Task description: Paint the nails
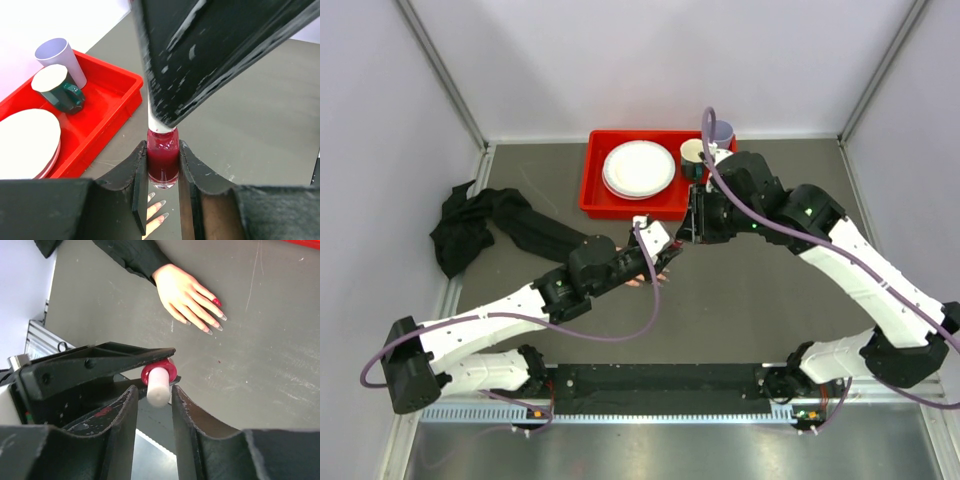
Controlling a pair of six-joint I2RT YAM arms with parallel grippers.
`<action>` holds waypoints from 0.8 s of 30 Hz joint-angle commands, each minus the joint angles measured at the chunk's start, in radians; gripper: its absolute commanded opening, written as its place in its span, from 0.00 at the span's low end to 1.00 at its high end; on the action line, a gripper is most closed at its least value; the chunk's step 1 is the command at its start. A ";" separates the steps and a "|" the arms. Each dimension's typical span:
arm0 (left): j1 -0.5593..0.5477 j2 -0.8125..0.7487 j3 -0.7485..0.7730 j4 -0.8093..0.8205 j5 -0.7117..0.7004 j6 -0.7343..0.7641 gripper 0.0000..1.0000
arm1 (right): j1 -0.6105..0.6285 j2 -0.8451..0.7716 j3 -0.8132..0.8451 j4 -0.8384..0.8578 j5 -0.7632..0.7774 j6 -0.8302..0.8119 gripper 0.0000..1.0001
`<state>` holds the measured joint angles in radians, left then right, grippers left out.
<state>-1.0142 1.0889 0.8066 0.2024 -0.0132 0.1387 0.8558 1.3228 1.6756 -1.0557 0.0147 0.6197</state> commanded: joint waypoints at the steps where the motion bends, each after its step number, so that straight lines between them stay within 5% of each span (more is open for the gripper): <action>1: -0.011 -0.017 -0.004 0.066 -0.002 0.021 0.00 | 0.019 0.023 0.010 0.029 -0.010 -0.012 0.33; 6: -0.014 -0.035 -0.020 0.072 0.002 0.027 0.00 | 0.015 0.009 -0.013 0.056 -0.033 0.000 0.29; 11: -0.014 -0.053 -0.015 0.048 0.030 0.006 0.00 | 0.017 -0.008 -0.027 0.063 -0.054 -0.009 0.00; 14: -0.014 -0.073 -0.001 0.028 0.097 -0.063 0.00 | 0.017 -0.026 -0.046 0.072 -0.099 -0.038 0.00; 24: 0.012 -0.118 0.160 -0.259 0.747 -0.117 0.00 | 0.019 -0.161 -0.235 0.330 -0.562 -0.527 0.00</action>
<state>-0.9943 1.0035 0.8467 -0.0380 0.3126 0.0463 0.8555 1.2057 1.4864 -0.9485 -0.2707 0.3504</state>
